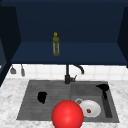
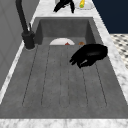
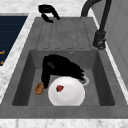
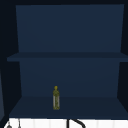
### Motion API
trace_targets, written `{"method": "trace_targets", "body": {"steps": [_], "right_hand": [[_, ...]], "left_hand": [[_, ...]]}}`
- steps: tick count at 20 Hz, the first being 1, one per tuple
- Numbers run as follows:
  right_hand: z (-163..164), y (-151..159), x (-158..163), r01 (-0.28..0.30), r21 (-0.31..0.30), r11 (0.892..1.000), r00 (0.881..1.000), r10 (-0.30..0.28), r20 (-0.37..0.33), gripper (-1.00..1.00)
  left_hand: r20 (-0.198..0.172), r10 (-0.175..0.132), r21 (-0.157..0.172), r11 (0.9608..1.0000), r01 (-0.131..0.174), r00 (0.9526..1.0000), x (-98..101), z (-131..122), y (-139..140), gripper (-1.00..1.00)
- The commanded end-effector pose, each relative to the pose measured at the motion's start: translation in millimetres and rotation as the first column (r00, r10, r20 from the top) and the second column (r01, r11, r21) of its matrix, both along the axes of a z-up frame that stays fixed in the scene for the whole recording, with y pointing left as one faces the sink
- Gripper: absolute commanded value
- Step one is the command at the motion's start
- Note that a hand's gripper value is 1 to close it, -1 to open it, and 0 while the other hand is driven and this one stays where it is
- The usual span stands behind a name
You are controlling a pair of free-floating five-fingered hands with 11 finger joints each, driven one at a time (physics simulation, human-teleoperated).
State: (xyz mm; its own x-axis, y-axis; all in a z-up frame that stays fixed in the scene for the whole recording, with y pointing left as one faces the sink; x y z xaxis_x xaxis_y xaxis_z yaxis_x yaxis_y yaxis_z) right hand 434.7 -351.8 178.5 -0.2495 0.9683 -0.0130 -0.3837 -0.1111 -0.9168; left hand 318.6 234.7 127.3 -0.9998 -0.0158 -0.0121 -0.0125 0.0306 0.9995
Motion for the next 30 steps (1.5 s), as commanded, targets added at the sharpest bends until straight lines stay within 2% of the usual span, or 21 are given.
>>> {"method": "trace_targets", "body": {"steps": [1,4,6,9,12,17,20,23,27,30], "right_hand": [[0,20,16,-0.01,0.013,1.0,0.996,0.009,0.084,-1.0],[-1,34,22,-0.03,0.021,0.999,0.991,0.026,0.134,-1.0],[-1,41,27,-0.039,0.043,0.998,0.983,0.03,0.179,-1.0],[-1,55,37,-0.047,0.046,0.998,0.972,0.035,0.233,-1.0],[-19,70,46,-0.069,0.018,0.997,0.959,0.062,0.278,-1.0],[-46,86,52,-0.144,0.011,0.989,0.911,0.128,0.393,-1.0],[-50,92,57,-0.191,0.024,0.981,0.896,0.164,0.412,-1.0],[-50,96,61,-0.245,0.035,0.969,0.887,0.21,0.411,-1.0],[-52,109,82,-0.271,0.028,0.962,0.897,0.242,0.37,-1.0],[-53,119,104,-0.282,0.025,0.959,0.896,0.254,0.365,-1.0]], "left_hand": [[0.0,0.0,0.0,1.0,0.0,1.0,0.0,0,0,0.0],[0.0,0.0,0.0,1.0,0.0,1.0,0.0,0,0,0.0],[0.0,0.0,0.0,1.0,0.0,1.0,0.0,0,0,0.0],[0.0,0.0,0.0,1.0,0.0,1.0,0.0,0,0,0.0],[0.0,0.0,0.0,1.0,0.0,1.0,0.0,0,0,0.0],[0.0,0.0,0.0,1.0,0.0,1.0,0.0,0,0,0.0],[0.0,0.0,0.0,1.0,0.0,1.0,0.0,0,0,0.0],[0.0,0.0,0.0,1.0,0.0,1.0,0.0,0,0,0.0],[0.0,0.0,0.0,1.0,0.0,1.0,0.0,0,0,0.0],[0.0,0.0,0.0,1.0,0.0,1.0,0.0,0,0,0.0]]}}
